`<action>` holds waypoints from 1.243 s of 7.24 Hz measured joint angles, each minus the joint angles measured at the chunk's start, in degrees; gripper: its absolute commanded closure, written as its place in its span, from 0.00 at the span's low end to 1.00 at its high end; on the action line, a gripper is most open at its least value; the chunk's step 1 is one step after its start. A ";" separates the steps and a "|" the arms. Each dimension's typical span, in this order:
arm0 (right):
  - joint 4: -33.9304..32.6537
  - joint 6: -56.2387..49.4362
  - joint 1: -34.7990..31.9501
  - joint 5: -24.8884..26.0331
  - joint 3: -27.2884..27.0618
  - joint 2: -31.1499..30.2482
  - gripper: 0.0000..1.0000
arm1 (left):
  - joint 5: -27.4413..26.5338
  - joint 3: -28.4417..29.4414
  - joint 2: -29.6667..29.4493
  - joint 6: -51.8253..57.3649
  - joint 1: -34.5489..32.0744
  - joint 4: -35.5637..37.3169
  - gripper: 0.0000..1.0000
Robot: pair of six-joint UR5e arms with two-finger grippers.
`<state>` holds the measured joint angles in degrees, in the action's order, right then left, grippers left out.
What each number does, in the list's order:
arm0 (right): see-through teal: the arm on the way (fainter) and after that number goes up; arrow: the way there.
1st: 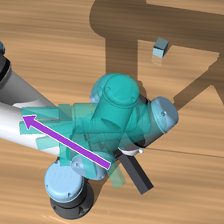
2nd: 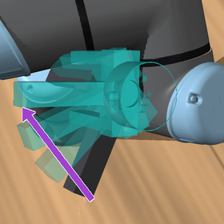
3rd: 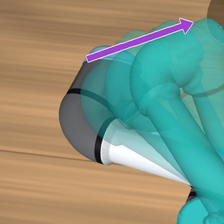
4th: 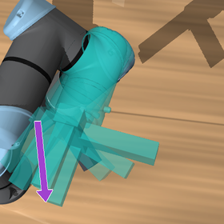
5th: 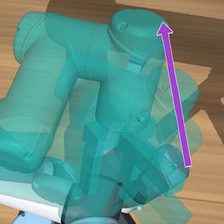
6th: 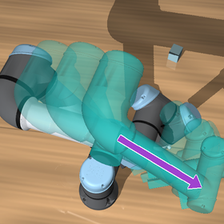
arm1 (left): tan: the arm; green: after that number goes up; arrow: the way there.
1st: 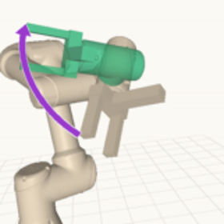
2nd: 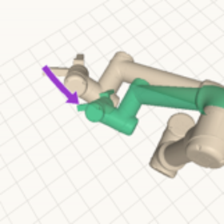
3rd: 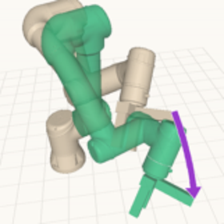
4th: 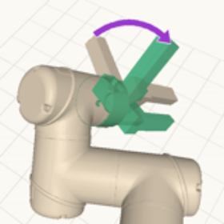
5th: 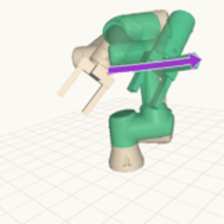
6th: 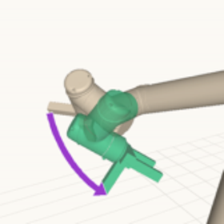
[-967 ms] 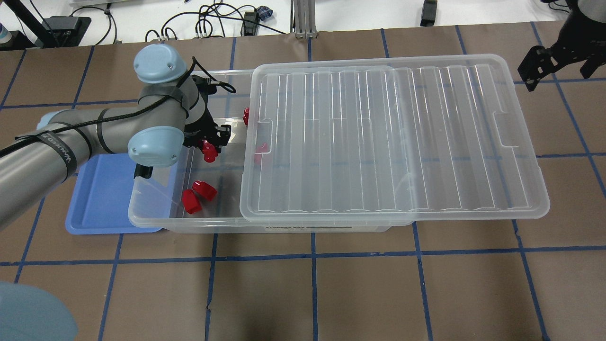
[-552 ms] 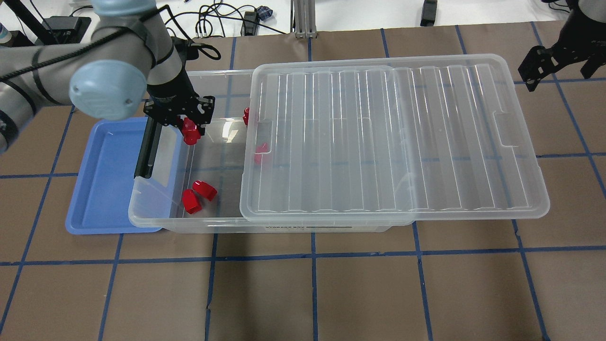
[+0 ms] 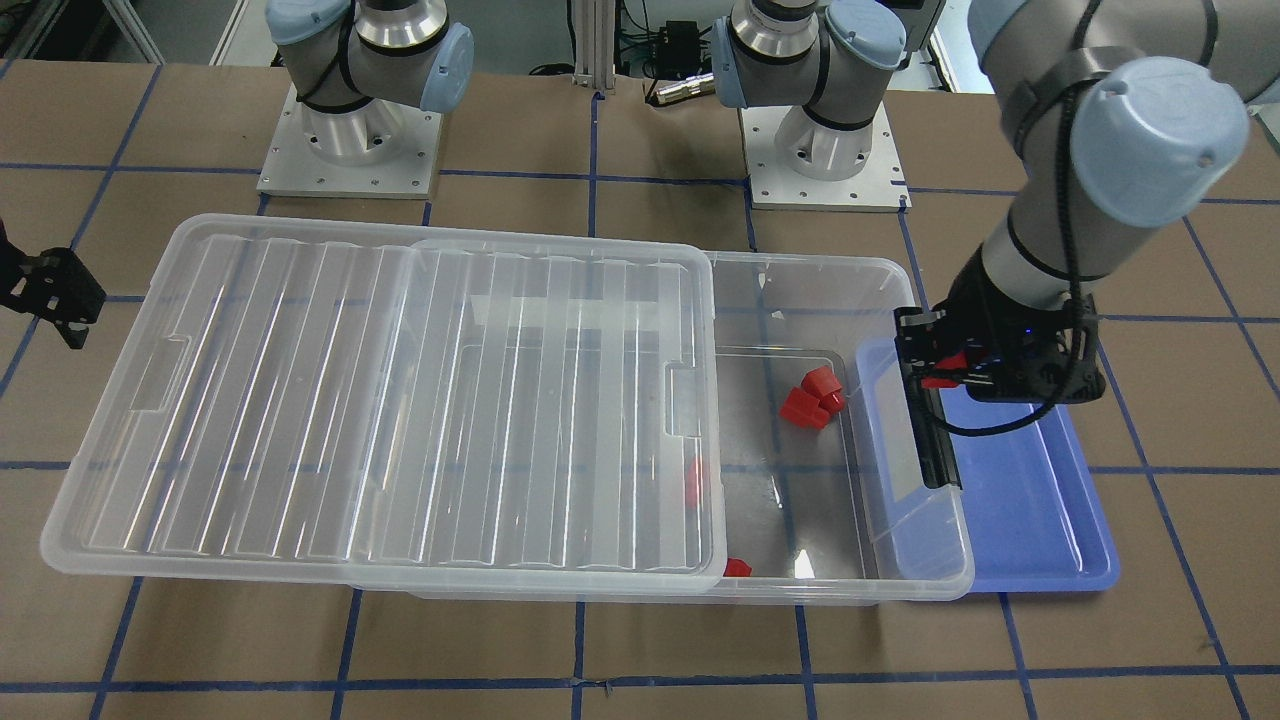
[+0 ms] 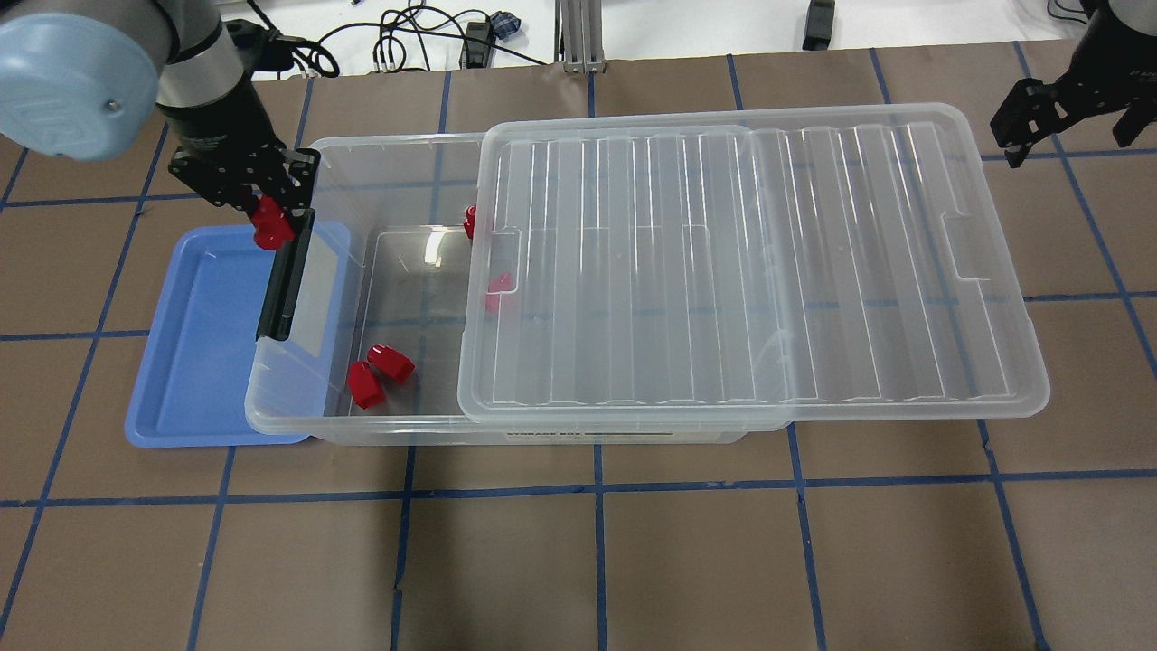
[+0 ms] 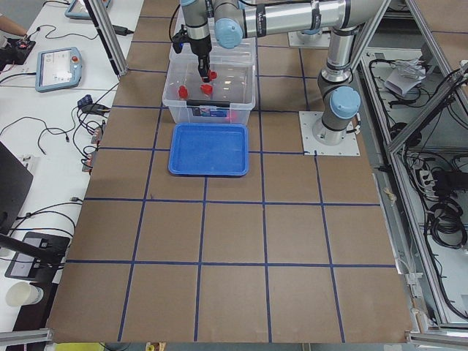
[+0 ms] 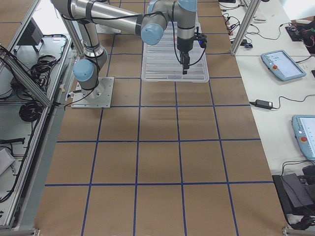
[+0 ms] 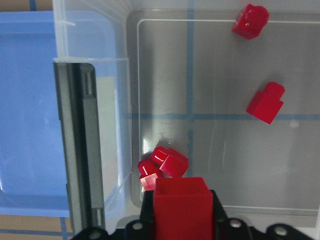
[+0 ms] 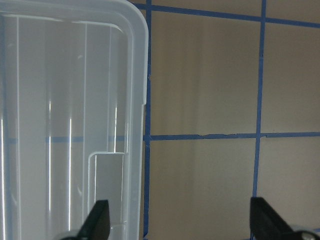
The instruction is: Place red block in blue tray from box
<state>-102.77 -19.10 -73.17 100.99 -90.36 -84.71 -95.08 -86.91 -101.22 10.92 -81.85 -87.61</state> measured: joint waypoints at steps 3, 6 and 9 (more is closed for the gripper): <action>-0.29 0.42 0.56 0.65 -0.16 0.50 0.00 | -0.02 -0.88 -2.21 12.11 6.55 3.16 0.88; -1.04 0.49 0.72 0.71 0.19 1.19 0.00 | 0.41 -4.50 -5.54 20.36 11.28 12.85 0.88; -1.06 1.02 0.75 0.72 0.14 1.24 0.00 | 1.22 -6.01 -7.44 21.78 12.19 15.73 0.87</action>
<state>-103.83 -18.08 -72.42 101.71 -90.22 -83.46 -93.87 -92.92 -108.65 32.70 -69.66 -71.88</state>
